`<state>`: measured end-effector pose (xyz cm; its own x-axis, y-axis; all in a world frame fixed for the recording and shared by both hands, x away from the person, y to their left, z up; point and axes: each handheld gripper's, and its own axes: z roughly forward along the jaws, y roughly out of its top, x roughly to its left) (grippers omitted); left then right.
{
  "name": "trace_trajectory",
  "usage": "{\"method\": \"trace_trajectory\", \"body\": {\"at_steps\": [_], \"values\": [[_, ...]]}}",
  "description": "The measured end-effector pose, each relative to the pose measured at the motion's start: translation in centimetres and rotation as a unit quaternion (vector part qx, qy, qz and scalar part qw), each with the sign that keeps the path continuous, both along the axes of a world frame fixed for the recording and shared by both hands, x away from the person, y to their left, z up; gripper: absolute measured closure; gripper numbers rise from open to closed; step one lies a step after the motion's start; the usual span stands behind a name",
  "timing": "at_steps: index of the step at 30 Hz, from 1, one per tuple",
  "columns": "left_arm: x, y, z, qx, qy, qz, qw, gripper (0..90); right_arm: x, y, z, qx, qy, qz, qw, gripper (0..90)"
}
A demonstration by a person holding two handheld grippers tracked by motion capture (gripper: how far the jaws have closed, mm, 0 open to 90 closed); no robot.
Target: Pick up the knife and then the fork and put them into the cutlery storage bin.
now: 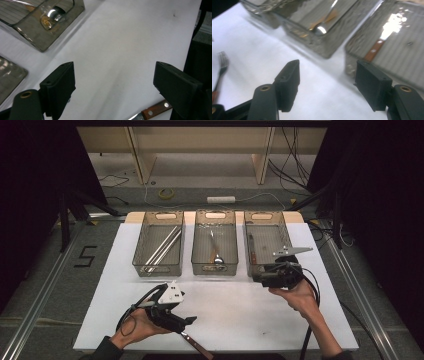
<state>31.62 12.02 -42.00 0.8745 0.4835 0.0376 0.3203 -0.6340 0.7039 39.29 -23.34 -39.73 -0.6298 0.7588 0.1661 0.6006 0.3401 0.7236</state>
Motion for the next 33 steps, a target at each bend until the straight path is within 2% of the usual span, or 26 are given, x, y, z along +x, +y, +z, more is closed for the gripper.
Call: {"method": "trace_trajectory", "body": {"at_steps": [6, 9, 13, 19, 23, 28, 33], "values": [[-0.4, -0.4, -0.3, 0.035, 0.008, -0.026, 0.999, 17.8, -1.9, 0.1, -1.3, 0.003, -0.016, 0.008, 0.9998, 35.7], [-0.5, -0.5, -0.4, 0.046, 0.01, -0.036, 0.9983, 18.9, -2.4, 0.3, -1.5, -0.007, -0.019, 0.017, 0.9997, 34.2], [-0.8, -0.6, -0.7, 0.056, 0.019, -0.05, 0.997, 19.2, -3.1, 0.3, -1.8, -0.002, -0.022, 0.021, 0.9995, 34.0], [-1.1, -1.1, -1.5, 0.087, 0.038, -0.08, 0.9923, 19.3, -3.8, 0.4, -2.5, -0.003, -0.016, 0.024, 0.9996, 32.9], [-1.4, -1.6, -2.1, 0.107, 0.039, -0.098, 0.9886, 20.3, -4.2, 0.6, -2.6, 0.001, -0.019, 0.026, 0.9995, 30.8], [-1.6, -2.0, -2.8, 0.137, 0.045, -0.111, 0.9833, 21.9, -4.8, 0.7, -2.6, 0.009, -0.03, 0.028, 0.9991, 29.7], [-1.7, -2.2, -3.2, 0.154, 0.046, -0.119, 0.9798, 23.9, -5.4, 0.9, -2.7, 0.013, -0.033, 0.032, 0.9988, 29.3]]}}
